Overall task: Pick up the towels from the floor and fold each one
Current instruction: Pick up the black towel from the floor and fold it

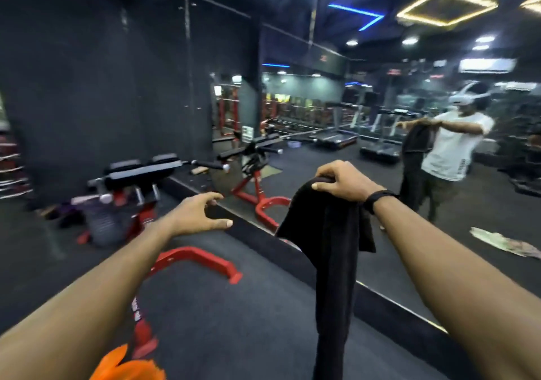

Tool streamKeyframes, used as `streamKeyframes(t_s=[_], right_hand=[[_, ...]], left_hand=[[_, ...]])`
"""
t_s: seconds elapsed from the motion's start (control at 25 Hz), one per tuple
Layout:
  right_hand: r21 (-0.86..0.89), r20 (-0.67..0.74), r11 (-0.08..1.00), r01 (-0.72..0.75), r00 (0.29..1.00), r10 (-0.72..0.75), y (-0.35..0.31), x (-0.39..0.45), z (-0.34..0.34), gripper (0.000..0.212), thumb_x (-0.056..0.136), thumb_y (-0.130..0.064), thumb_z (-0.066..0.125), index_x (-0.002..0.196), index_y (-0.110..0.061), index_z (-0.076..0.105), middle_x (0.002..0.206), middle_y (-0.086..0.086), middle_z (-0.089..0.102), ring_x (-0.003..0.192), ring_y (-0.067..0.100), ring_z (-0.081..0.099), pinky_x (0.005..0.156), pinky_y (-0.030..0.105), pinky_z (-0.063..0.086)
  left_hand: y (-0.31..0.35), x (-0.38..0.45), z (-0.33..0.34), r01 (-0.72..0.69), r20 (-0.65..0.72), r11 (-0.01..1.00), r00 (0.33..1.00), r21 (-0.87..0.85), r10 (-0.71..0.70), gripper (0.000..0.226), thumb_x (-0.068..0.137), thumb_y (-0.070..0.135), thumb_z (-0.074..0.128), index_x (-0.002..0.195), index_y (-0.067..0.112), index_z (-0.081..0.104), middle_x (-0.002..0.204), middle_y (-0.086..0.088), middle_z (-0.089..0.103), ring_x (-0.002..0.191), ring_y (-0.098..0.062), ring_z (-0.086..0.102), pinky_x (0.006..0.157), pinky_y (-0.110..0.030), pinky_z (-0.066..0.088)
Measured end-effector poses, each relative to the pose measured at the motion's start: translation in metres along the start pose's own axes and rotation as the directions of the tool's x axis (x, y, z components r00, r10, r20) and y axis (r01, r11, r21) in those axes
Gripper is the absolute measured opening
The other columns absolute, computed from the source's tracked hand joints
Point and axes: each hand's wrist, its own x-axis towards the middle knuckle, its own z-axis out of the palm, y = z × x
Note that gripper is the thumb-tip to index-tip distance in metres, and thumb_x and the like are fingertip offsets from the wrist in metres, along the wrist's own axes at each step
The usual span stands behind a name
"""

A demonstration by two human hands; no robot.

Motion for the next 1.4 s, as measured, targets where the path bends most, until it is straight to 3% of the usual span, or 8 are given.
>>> streamKeyframes(t_s=[0.2, 0.4, 0.48, 0.72, 0.84, 0.96, 1.16, 1.4], right_hand=[[0.093, 0.089, 0.972, 0.217, 0.97, -0.225, -0.102, 0.094, 0.066, 0.021, 0.085, -0.024, 0.069, 0.068, -0.019, 0.059, 0.066, -0.002, 0.059, 0.069, 0.018, 0.054, 0.061, 0.024, 0.038], [0.173, 0.1, 0.918, 0.356, 0.921, -0.376, -0.197, 0.187, 0.128, 0.021, 0.084, -0.03, 0.069, 0.084, -0.01, 0.071, 0.082, 0.01, 0.069, 0.081, 0.024, 0.064, 0.072, 0.033, 0.047], [0.221, 0.092, 0.899, 0.378, 0.909, -0.406, -0.234, 0.22, 0.145, 0.022, 0.084, -0.033, 0.069, 0.084, -0.012, 0.072, 0.082, 0.01, 0.07, 0.078, 0.022, 0.063, 0.069, 0.031, 0.047], [0.335, 0.052, 0.825, 0.454, 0.866, -0.498, -0.332, 0.286, 0.17, 0.028, 0.083, -0.033, 0.069, 0.059, -0.021, 0.061, 0.056, -0.003, 0.052, 0.053, 0.004, 0.044, 0.047, 0.014, 0.032], [0.364, 0.044, 0.776, 0.516, 0.822, -0.567, -0.366, 0.316, 0.176, 0.023, 0.081, -0.033, 0.07, 0.063, -0.021, 0.065, 0.061, -0.001, 0.061, 0.057, 0.004, 0.049, 0.053, 0.018, 0.04], [0.429, 0.011, 0.719, 0.546, 0.793, -0.609, -0.377, 0.347, 0.176, 0.022, 0.08, -0.033, 0.073, 0.068, -0.016, 0.068, 0.062, -0.003, 0.061, 0.055, 0.0, 0.051, 0.051, 0.014, 0.04], [0.526, 0.253, 0.703, 0.478, 0.701, -0.667, -0.358, 0.397, 0.197, 0.026, 0.07, -0.032, 0.084, 0.072, -0.011, 0.068, 0.066, -0.007, 0.064, 0.06, 0.002, 0.057, 0.057, 0.024, 0.047], [0.114, 0.546, 0.83, 0.546, 0.664, -0.511, -0.32, 0.442, 0.238, 0.032, 0.076, -0.039, 0.078, 0.064, -0.02, 0.054, 0.073, -0.004, 0.059, 0.065, 0.011, 0.054, 0.057, 0.022, 0.042]], left_hand=[[-0.091, -0.053, -0.063, 0.228, -0.09, 0.973, 0.97, 0.02, -0.226, 0.078, 0.071, 0.049, 0.078, 0.137, 0.021, 0.049, 0.132, -0.003, 0.056, 0.12, -0.016, 0.054, 0.102, -0.024, 0.038], [-0.17, -0.07, -0.129, 0.332, -0.198, 0.943, 0.926, 0.018, -0.323, 0.083, 0.064, 0.062, 0.077, 0.133, 0.022, 0.052, 0.122, 0.004, 0.057, 0.11, -0.008, 0.052, 0.096, -0.022, 0.039], [-0.188, -0.067, -0.154, 0.355, -0.222, 0.935, 0.913, 0.018, -0.343, 0.062, 0.074, 0.048, 0.076, 0.127, 0.022, 0.057, 0.113, 0.007, 0.057, 0.105, -0.008, 0.053, 0.089, -0.018, 0.037], [-0.196, -0.028, -0.192, 0.446, -0.359, 0.895, 0.839, 0.022, -0.409, 0.078, 0.051, 0.091, 0.048, 0.095, 0.03, 0.065, 0.1, 0.006, 0.068, 0.098, -0.015, 0.062, 0.09, -0.037, 0.051], [-0.201, -0.007, -0.198, 0.545, -0.453, 0.827, 0.778, 0.14, -0.436, 0.058, 0.064, 0.077, 0.056, 0.087, 0.024, 0.054, 0.099, -0.002, 0.064, 0.095, -0.027, 0.06, 0.083, -0.041, 0.052], [-0.227, 0.001, -0.219, 0.639, -0.57, 0.755, 0.679, 0.148, -0.463, 0.021, 0.085, 0.038, 0.056, 0.097, 0.022, 0.06, 0.11, -0.011, 0.064, 0.104, -0.036, 0.059, 0.081, -0.037, 0.048], [-0.261, 0.005, -0.276, 0.714, -0.796, 0.7, 0.411, -0.022, -0.445, 0.022, 0.094, 0.039, 0.054, 0.102, 0.026, 0.068, 0.112, -0.015, 0.067, 0.107, -0.039, 0.059, 0.079, -0.038, 0.045], [-0.283, 0.003, -0.305, 0.661, -0.863, 0.663, 0.045, -0.352, -0.503, 0.026, 0.094, 0.041, 0.051, 0.091, 0.021, 0.068, 0.104, -0.016, 0.067, 0.104, -0.039, 0.059, 0.073, -0.035, 0.037]])
